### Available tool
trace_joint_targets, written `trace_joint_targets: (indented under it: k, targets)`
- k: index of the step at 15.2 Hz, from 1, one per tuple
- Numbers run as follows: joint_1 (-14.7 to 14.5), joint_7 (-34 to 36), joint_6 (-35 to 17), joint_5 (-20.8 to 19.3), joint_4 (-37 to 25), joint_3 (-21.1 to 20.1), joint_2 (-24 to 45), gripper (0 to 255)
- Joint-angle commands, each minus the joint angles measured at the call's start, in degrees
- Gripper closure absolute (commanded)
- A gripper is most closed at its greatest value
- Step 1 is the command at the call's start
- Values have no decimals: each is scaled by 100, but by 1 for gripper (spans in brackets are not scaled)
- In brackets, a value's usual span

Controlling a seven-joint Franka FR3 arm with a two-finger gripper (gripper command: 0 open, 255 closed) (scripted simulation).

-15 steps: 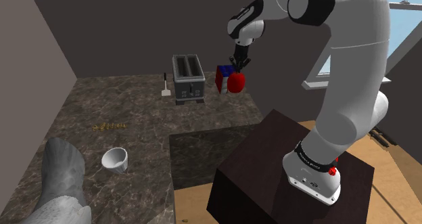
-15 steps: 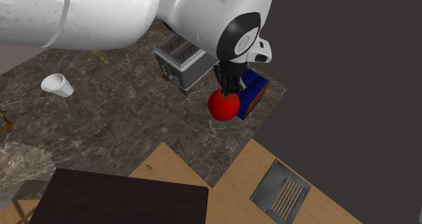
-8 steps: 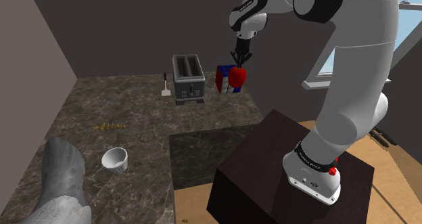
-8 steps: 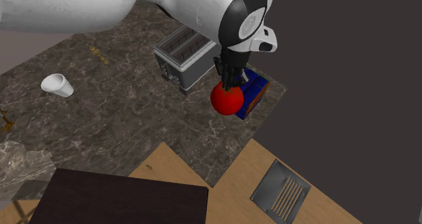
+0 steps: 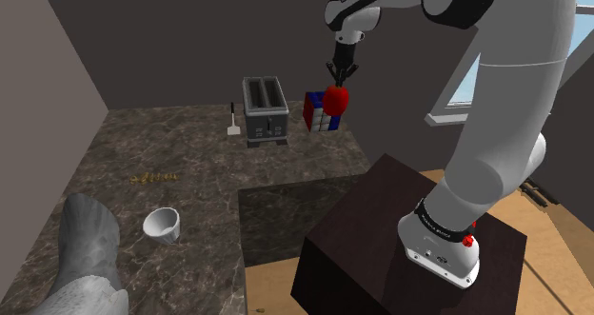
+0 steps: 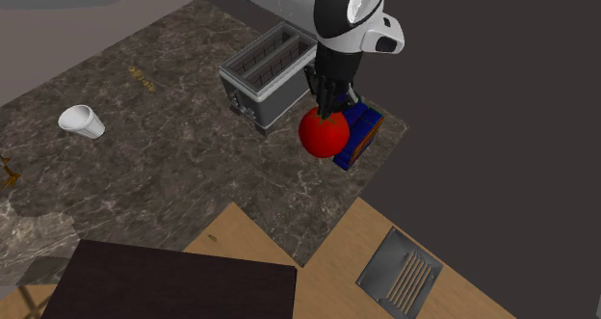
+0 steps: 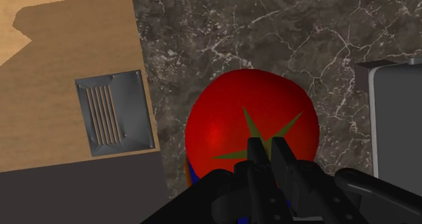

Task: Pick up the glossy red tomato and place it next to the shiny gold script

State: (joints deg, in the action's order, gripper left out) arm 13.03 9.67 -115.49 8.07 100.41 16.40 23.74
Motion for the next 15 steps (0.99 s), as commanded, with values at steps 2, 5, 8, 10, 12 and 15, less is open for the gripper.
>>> trace_joint_targets:
  k: [2, 5, 8, 10, 12, 15]
  targets:
    - [-5, 24, 212, -36, -125, 17, -92, 255]
    - [-13, 47, 406, -70, -229, 31, -185, 255]
    - [-18, 68, 603, -100, -346, 44, -269, 255]
    - [-106, 190, 589, -110, -292, 7, -317, 255]
    - [-276, 425, 493, -114, -158, -72, -367, 255]
    - [-525, 777, 364, -111, -12, -196, -403, 255]
